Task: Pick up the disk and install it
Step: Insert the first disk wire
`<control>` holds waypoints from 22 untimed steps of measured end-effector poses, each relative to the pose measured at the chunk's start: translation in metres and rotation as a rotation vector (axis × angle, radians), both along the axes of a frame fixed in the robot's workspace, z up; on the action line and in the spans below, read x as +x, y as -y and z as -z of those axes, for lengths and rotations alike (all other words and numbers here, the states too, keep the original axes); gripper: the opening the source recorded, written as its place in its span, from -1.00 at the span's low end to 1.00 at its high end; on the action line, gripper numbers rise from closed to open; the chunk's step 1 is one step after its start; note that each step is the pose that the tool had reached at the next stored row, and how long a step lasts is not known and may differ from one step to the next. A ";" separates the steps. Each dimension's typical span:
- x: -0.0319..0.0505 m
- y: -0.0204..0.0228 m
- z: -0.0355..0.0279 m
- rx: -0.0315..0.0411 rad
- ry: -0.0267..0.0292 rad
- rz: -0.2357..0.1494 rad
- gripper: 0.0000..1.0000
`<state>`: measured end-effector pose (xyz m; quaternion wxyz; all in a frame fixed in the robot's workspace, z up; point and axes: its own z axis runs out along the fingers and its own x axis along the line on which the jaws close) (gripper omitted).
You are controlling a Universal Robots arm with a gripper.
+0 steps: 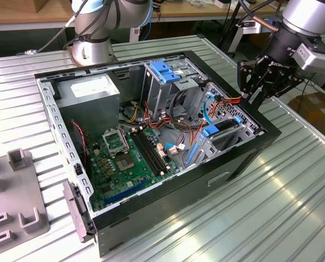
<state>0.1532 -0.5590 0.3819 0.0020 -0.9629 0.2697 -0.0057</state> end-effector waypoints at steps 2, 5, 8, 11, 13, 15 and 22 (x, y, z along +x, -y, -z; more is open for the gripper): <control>0.0000 0.0000 0.0001 -0.0013 0.0000 0.000 -0.23; 0.0000 0.0000 0.0000 -0.0014 0.0000 0.000 -0.23; 0.0000 0.0000 0.0000 -0.0014 0.0000 0.000 -0.23; 0.0006 0.0000 -0.0001 -0.0016 0.0000 0.000 -0.23; 0.0013 0.0000 0.0000 -0.0014 0.0000 0.000 -0.23; 0.0038 -0.0002 0.0000 -0.0015 0.0000 0.000 -0.23; 0.0168 -0.0037 0.0001 -0.0014 0.0000 -0.008 -0.23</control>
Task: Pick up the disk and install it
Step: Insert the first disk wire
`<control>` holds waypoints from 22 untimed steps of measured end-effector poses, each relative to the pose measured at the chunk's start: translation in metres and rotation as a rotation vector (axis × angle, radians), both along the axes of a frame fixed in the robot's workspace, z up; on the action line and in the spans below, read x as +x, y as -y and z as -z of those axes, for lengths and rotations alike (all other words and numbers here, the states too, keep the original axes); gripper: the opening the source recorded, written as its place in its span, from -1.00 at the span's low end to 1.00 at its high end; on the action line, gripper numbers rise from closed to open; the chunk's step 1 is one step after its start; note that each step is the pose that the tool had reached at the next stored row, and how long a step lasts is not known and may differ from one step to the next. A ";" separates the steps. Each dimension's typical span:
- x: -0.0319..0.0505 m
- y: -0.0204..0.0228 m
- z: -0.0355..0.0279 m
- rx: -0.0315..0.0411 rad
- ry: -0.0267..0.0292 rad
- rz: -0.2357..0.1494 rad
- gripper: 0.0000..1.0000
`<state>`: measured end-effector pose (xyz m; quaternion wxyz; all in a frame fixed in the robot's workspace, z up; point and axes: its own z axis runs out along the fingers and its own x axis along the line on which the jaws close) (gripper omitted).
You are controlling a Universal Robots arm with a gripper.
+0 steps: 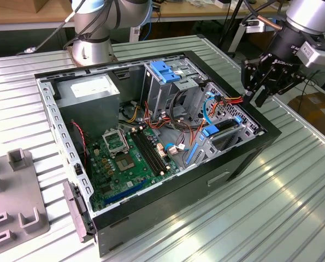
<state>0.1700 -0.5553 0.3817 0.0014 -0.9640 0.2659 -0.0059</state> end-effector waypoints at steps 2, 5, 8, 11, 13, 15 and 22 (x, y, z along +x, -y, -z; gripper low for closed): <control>0.0024 -0.0006 0.0000 -0.0001 0.0000 -0.002 -0.23; 0.0064 -0.0011 0.0002 0.0000 0.0000 -0.008 -0.23; 0.0086 -0.0019 0.0004 0.0000 0.0000 -0.018 -0.23; 0.0084 -0.0079 0.0016 0.0000 0.0008 -0.032 -0.23; 0.0084 -0.0108 0.0028 -0.0001 0.0030 -0.033 -0.23; 0.0084 -0.0135 0.0043 -0.0001 0.0057 -0.033 -0.23; 0.0078 -0.0236 0.0097 -0.0003 0.0169 -0.033 -0.23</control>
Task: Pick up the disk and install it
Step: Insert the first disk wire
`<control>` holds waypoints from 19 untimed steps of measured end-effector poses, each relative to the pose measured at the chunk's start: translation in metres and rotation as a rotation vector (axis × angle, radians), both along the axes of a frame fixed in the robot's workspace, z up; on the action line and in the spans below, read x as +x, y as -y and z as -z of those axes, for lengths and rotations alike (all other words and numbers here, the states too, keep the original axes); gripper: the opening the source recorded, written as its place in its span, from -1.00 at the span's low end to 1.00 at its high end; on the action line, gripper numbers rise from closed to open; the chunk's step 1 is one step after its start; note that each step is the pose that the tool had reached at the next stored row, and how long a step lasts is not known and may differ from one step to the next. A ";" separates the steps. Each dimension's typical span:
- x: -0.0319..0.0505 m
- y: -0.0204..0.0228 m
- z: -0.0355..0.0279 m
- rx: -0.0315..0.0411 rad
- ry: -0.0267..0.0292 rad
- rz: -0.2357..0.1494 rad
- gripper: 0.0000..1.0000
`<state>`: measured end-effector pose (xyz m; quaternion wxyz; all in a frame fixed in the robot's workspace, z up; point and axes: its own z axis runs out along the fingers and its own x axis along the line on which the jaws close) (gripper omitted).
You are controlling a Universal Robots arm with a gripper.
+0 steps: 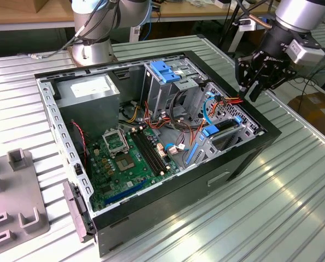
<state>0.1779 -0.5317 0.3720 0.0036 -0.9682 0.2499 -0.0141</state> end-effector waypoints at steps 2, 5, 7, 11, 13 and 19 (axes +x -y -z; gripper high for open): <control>0.0000 -0.0018 0.0014 0.0000 0.0006 0.000 -0.23; 0.0000 -0.0042 0.0037 0.0001 0.0010 0.000 -0.26; 0.0000 -0.0047 0.0048 0.0000 0.0009 0.000 -0.39; 0.0000 -0.0047 0.0048 0.0000 0.0010 0.000 -0.53; 0.0000 -0.0047 0.0049 -0.0001 0.0010 0.000 -0.53; 0.0005 -0.0046 0.0049 -0.0095 0.0009 0.000 -0.53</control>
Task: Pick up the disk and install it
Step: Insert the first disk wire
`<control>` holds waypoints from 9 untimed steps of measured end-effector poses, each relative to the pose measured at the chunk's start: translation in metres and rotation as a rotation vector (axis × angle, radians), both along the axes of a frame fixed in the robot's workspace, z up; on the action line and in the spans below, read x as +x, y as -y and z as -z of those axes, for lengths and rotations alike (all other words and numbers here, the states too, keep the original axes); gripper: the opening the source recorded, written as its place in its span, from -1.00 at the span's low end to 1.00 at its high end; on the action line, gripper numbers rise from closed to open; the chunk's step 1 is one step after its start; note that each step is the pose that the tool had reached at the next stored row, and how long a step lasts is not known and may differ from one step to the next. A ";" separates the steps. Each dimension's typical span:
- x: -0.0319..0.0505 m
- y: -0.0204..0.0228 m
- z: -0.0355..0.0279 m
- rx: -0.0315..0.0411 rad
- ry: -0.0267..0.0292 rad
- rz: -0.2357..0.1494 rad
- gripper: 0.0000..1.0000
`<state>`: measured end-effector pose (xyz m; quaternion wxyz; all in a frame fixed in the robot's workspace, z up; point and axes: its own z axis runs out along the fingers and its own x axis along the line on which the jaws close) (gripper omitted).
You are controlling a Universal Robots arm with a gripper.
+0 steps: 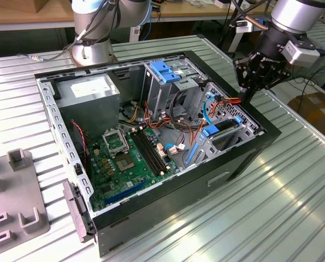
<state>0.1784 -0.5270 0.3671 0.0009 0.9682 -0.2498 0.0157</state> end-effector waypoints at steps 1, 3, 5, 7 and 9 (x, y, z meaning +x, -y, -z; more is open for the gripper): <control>0.0001 0.0000 0.0000 -0.0007 0.0000 0.000 -0.53; 0.0002 0.0000 0.0000 -0.0012 0.0000 0.000 -0.56; 0.0003 -0.0001 0.0000 -0.0016 0.0000 0.000 -0.67; 0.0003 -0.0001 -0.0037 -0.0016 -0.0015 0.000 -0.67; 0.0003 -0.0001 -0.0088 -0.0014 -0.0032 0.000 -0.67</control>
